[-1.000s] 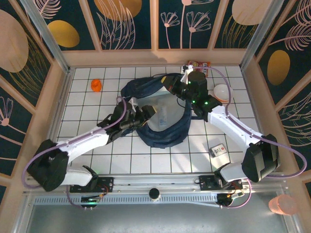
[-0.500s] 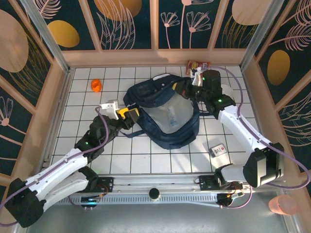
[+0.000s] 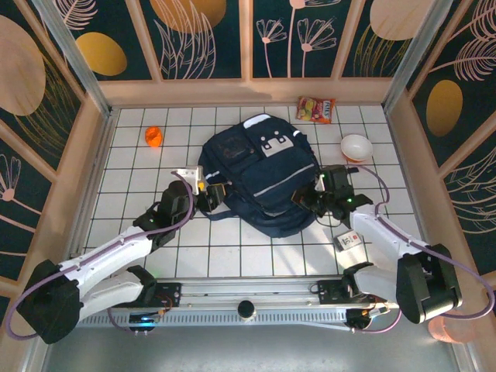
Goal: Pack the student bag
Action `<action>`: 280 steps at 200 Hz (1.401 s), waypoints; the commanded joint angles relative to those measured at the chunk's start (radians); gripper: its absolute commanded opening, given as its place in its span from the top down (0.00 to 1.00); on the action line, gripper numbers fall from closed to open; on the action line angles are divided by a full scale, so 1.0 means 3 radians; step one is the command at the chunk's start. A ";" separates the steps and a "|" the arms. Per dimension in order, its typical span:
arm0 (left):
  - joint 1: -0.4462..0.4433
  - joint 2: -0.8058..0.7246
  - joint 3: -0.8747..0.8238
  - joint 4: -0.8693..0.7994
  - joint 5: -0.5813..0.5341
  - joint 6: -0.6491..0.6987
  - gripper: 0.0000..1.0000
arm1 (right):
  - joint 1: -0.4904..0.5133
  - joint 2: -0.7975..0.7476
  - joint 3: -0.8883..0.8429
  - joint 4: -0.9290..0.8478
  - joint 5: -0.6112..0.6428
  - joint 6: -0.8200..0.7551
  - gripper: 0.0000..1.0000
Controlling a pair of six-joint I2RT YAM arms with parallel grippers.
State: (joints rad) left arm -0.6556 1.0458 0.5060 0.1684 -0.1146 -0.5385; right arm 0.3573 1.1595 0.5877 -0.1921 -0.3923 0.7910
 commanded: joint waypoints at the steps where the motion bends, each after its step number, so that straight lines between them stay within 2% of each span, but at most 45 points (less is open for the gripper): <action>1: 0.0142 0.0105 0.0041 0.0019 0.0258 -0.0292 0.32 | -0.0020 -0.0081 -0.0032 -0.0158 0.0282 -0.0102 0.78; 28: 0.0379 0.0221 0.0056 0.0034 0.0686 -0.0353 0.32 | -0.0035 -0.0467 0.0292 -0.0713 0.0583 -0.0339 0.62; 46: 0.0474 0.0222 0.0160 -0.0063 0.0817 0.0055 0.27 | -0.0060 -0.0643 0.0664 -0.1188 0.0801 -0.0545 0.56; 53: 0.0549 0.0235 0.0232 -0.0132 0.0996 0.0290 0.22 | -0.0069 -0.0668 0.0805 -0.1377 0.0868 -0.0632 0.55; 62: 0.0709 0.0334 0.0380 -0.0290 0.1345 0.0527 0.23 | -0.0074 -0.0668 0.0960 -0.1553 0.0944 -0.0737 0.53; 73: 0.0839 0.0530 0.0625 -0.0589 0.1560 0.0687 0.24 | -0.0072 -0.0634 0.1102 -0.1664 0.0955 -0.0853 0.52; 87: 0.0866 0.0806 0.0873 -0.0847 0.1803 0.0812 0.24 | -0.0068 -0.0588 0.1170 -0.1629 0.0796 -0.0916 0.51; 102: 0.0866 0.1056 0.1001 -0.0865 0.2068 0.0814 0.24 | -0.0032 -0.0553 0.1123 -0.1441 0.0541 -0.0883 0.50; 125: 0.0871 0.1413 0.1128 -0.0737 0.2160 0.0777 0.26 | 0.0184 -0.0554 0.0944 -0.1118 0.0439 -0.0780 0.50; 159: 0.0871 0.1873 0.1362 -0.0766 0.2257 0.0782 0.25 | 0.0514 -0.0476 0.0799 -0.0975 0.0429 -0.0642 0.51; 184: 0.0871 0.2071 0.1409 -0.0696 0.2350 0.0851 0.25 | 0.0560 -0.0460 0.0544 -0.0733 0.0364 -0.0484 0.52; 227: 0.0872 0.2115 0.1280 -0.0564 0.2954 0.0755 0.44 | 0.0493 -0.0363 0.0149 -0.0444 0.0457 -0.0239 0.55; 237: 0.0871 0.2069 0.1213 -0.0546 0.2979 0.0744 0.49 | 0.0484 -0.0362 0.0089 -0.0378 0.0483 -0.0200 0.56; 266: 0.0871 0.1992 0.1104 -0.0551 0.2837 0.0782 0.57 | 0.0469 -0.0372 0.0011 -0.0276 0.0529 -0.0114 0.57; 280: 0.0871 0.1994 0.1085 -0.0494 0.2782 0.0778 0.64 | 0.0469 -0.0379 0.0002 -0.0260 0.0541 -0.0102 0.57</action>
State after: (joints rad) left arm -0.3950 1.6699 0.8509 -0.0170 0.7029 -0.3130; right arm 0.5045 1.0504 0.6060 -0.3294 -0.2588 0.7254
